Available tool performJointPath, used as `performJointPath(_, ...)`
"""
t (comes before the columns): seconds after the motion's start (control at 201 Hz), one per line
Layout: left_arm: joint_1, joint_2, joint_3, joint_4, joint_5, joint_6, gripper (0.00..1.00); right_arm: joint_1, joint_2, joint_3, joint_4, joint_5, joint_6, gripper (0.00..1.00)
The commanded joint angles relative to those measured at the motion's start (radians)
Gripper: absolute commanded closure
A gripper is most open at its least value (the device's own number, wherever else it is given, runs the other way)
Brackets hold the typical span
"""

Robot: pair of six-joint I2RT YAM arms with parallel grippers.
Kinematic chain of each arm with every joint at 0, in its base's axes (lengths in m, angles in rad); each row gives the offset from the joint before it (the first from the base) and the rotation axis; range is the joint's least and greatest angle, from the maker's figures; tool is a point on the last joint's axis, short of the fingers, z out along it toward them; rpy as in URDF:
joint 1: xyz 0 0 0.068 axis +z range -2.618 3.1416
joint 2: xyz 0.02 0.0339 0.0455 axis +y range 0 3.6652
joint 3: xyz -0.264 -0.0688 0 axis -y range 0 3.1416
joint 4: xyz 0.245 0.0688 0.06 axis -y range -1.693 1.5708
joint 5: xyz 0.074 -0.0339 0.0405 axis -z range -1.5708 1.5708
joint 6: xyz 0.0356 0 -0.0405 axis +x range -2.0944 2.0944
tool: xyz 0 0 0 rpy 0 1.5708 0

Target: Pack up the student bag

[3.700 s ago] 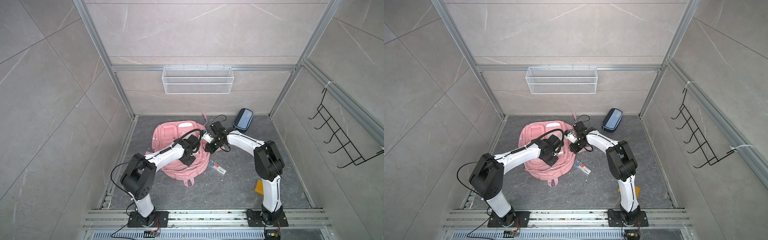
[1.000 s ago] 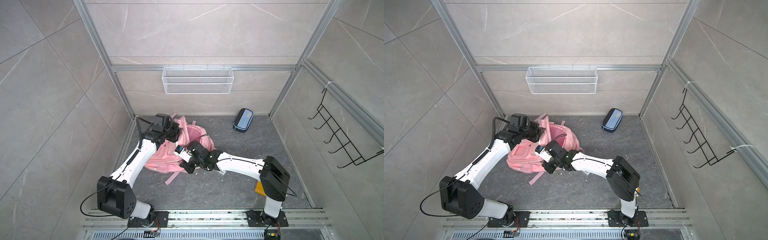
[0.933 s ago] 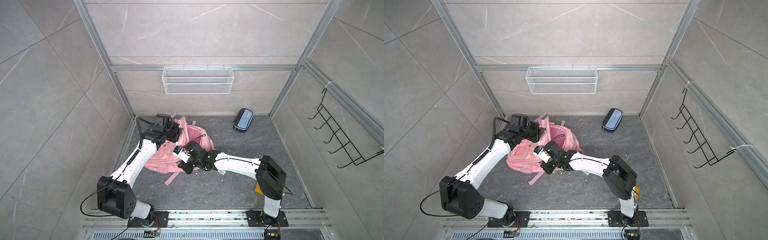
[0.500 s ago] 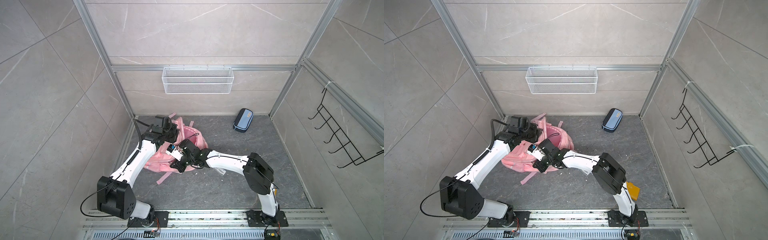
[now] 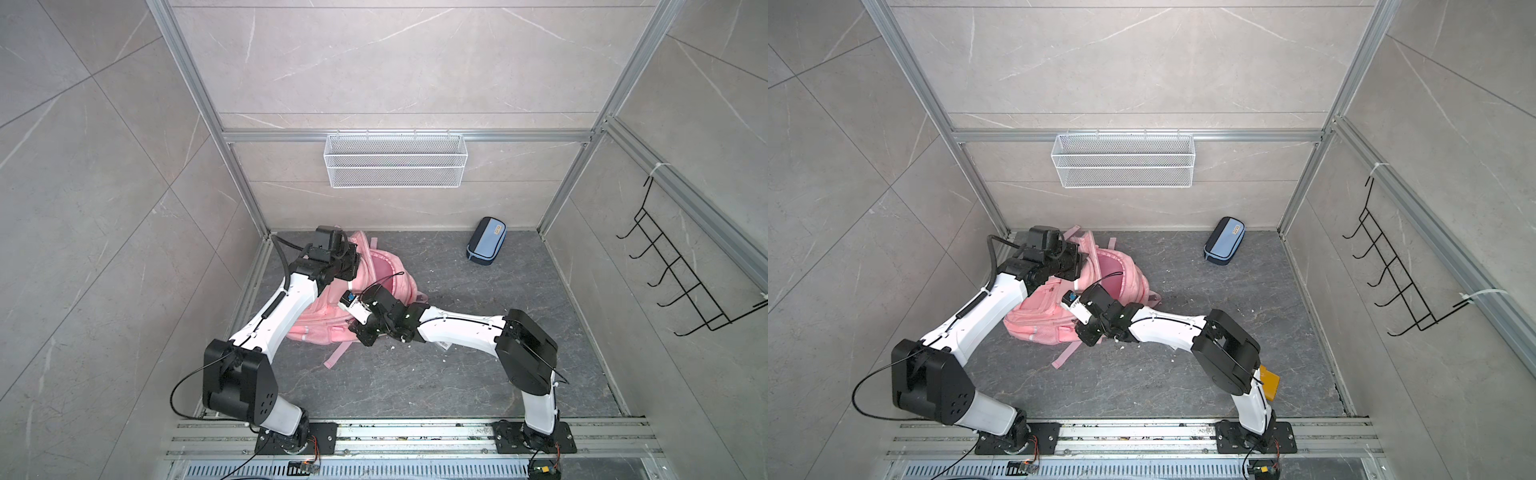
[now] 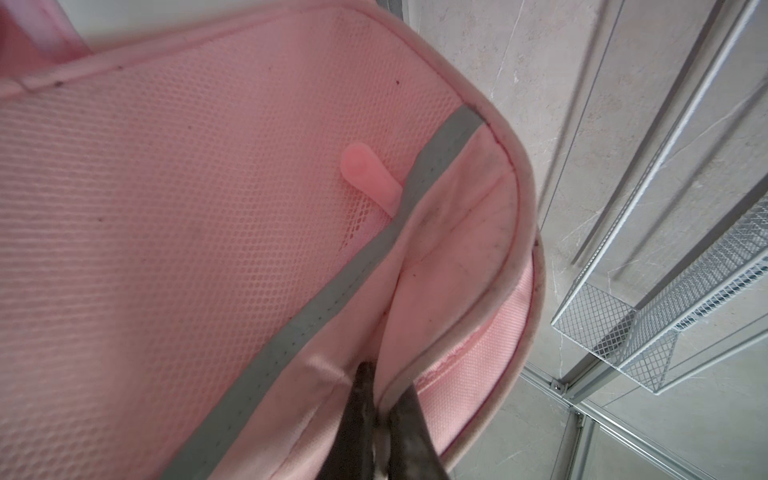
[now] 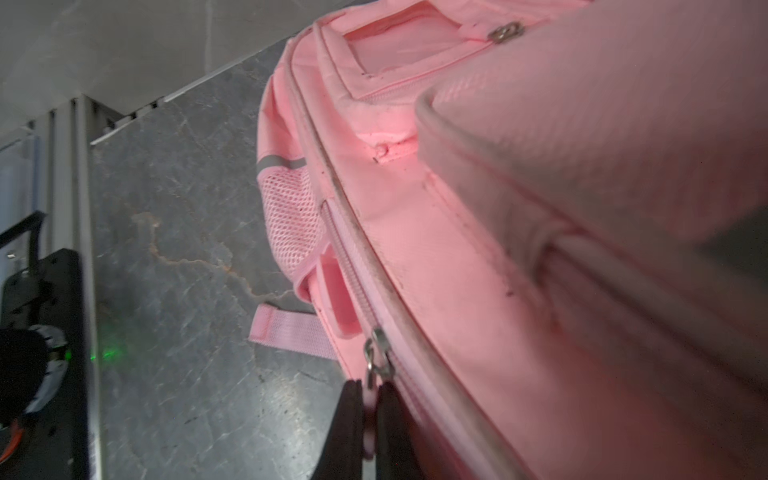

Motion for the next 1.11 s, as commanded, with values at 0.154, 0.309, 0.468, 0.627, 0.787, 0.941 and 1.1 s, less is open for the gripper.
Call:
performJointPath(0.154,-0.008,0.003,0.116,0.221,-0.018,-0.086,1.0,0.044,-0.007,-0.016,0.015,0.01,-0.037,1.0)
performJointPath(0.309,-0.013,0.005,0.099,0.246,-0.007,-0.116,1.0,0.038,0.028,0.002,0.031,-0.182,-0.01,1.0)
performJointPath(0.468,-0.002,-0.027,0.066,0.232,0.005,-0.096,1.0,0.002,0.009,-0.013,0.035,-0.206,0.034,0.99)
performJointPath(0.627,0.029,-0.058,0.039,0.188,0.043,-0.01,1.0,-0.053,-0.095,-0.11,0.077,-0.239,0.1,0.77)
performJointPath(0.787,0.084,-0.064,-0.03,0.192,0.166,0.139,1.0,-0.067,-0.262,-0.234,0.062,-0.195,0.135,0.49)
performJointPath(0.941,0.133,-0.056,-0.079,0.13,0.329,0.336,1.0,-0.142,-0.477,-0.393,0.048,-0.168,0.276,0.37)
performJointPath(1.1,0.141,-0.021,-0.024,-0.024,0.452,0.601,1.0,-0.274,-0.626,-0.457,-0.112,-0.123,0.329,0.27)
